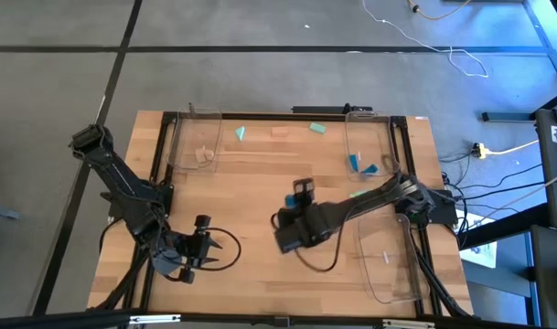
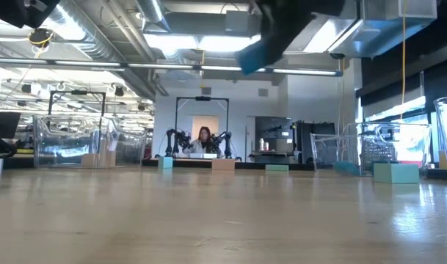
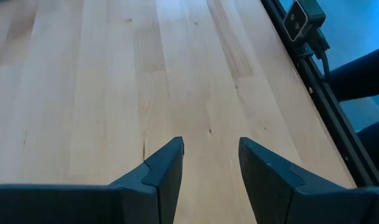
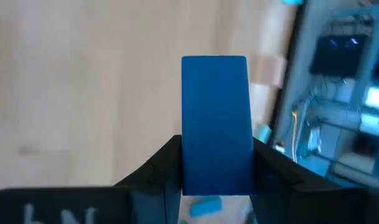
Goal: Sort & place blocks by color
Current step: Put the blue block into the top right transparent bin
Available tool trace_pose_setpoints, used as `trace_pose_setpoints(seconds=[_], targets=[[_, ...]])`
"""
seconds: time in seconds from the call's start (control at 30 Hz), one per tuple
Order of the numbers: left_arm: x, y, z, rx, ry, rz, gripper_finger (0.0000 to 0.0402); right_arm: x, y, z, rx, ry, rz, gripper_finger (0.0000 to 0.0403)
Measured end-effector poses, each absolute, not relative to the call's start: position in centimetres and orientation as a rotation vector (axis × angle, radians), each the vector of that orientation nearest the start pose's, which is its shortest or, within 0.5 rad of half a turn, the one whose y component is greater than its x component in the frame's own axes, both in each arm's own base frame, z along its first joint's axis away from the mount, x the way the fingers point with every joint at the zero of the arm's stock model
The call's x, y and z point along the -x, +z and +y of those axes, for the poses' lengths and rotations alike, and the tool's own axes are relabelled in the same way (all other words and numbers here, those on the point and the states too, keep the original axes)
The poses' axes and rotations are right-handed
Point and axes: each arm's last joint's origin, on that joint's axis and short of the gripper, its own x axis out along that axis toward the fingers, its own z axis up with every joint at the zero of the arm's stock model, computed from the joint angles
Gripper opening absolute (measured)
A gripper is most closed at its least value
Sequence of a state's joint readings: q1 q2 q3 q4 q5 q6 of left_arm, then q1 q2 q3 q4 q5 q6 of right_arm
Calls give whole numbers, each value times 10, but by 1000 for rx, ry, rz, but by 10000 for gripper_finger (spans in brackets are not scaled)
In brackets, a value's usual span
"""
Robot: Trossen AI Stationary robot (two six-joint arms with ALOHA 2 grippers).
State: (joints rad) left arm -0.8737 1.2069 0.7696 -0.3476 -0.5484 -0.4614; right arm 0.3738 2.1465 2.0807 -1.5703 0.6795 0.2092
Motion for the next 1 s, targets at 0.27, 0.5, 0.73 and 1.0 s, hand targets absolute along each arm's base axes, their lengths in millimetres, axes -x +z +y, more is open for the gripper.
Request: trace_pose_setpoints(seconds=[0.27, 0.5, 0.73, 1.0], targets=[[-175, 236, -163, -57, -88, 636, 149, -311, 290, 71, 507, -643, 1381, 132], [-192, 237, -142, -49, 92, 589, 149, -248, 301, 10, 89, -1013, 1248, 132], [-207, 239, -119, -97, 235, 560, 149, -202, 293, -39, -199, -1301, 1187, 132], [-217, 241, -102, -67, 315, 541, 149, -183, 259, -75, -377, -1359, 1280, 132]])
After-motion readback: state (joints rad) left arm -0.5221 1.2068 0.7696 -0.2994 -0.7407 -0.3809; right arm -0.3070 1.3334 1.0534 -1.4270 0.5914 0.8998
